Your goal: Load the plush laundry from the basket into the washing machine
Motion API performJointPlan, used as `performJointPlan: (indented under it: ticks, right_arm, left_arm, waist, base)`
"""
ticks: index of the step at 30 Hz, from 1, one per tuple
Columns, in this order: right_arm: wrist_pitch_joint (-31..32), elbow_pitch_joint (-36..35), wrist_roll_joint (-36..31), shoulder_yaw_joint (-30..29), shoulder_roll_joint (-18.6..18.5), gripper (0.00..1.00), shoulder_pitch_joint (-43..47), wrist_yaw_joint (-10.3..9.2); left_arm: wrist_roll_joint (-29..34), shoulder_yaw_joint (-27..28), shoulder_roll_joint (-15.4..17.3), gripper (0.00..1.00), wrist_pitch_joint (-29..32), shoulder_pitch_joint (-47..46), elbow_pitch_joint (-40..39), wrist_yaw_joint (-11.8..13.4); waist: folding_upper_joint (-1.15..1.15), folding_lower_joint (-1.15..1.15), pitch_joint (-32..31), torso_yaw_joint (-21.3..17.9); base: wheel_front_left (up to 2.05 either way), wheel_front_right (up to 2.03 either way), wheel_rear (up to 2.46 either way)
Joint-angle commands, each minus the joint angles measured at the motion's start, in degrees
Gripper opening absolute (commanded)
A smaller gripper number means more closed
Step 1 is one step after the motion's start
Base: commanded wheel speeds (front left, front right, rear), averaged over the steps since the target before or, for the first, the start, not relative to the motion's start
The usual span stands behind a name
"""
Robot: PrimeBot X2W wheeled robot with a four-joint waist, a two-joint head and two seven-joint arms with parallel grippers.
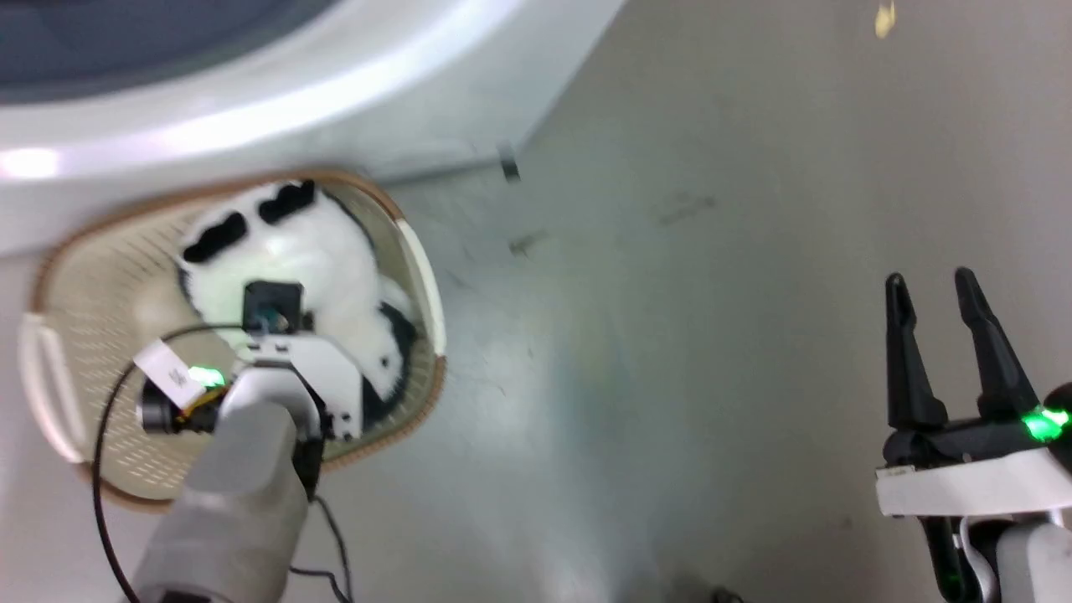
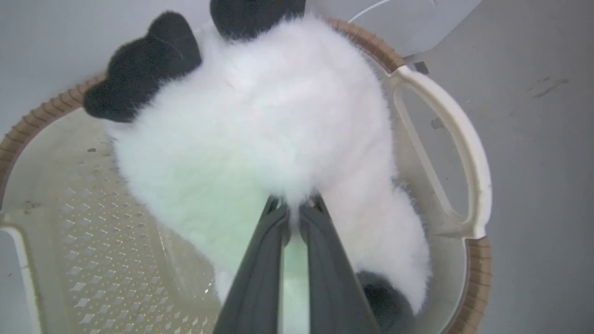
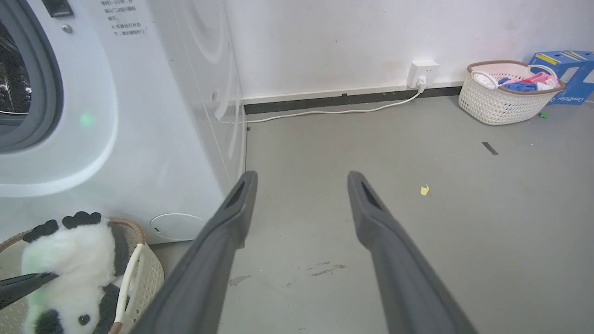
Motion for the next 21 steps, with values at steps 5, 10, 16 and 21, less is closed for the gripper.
performJointPlan:
  ticks: [5,10,16,21]
  right_arm:
    - [-0.2,-0.1,-1.6,-1.8,0.0,1.00,3.1,-0.05]
    - [-0.2,-0.3,-2.7,-3.5,0.0,1.00,6.0,-0.05]
    - [-0.2,-0.7,-4.8,-4.3,0.0,1.00,8.8,-0.05]
    - [-0.2,-1.0,-5.2,-5.1,0.0,1.00,9.9,-0.05]
  left_arm:
    - [-0.9,1.4,-0.5,0.00,-1.2,6.3,-7.4,-1.9]
    - [-0.2,3.3,-0.8,0.00,-1.3,14.6,-19.1,-3.0]
    - [2.8,6.2,-1.3,0.00,-1.3,23.3,-33.5,-2.2]
    - [5.6,9.0,-2.6,0.00,-1.3,29.4,-45.7,-1.9]
  waist:
    - [0.00,0.01,-12.4,5.0]
    - [0.00,0.01,-17.9,7.4]
    - [0.00,0.01,-22.3,9.2]
    - [0.00,0.01,-24.7,10.0]
  base:
    - [0.00,0.00,0.00]
    - [0.00,0.00,0.00]
    - [0.00,0.00,0.00]
    - [0.00,0.00,0.00]
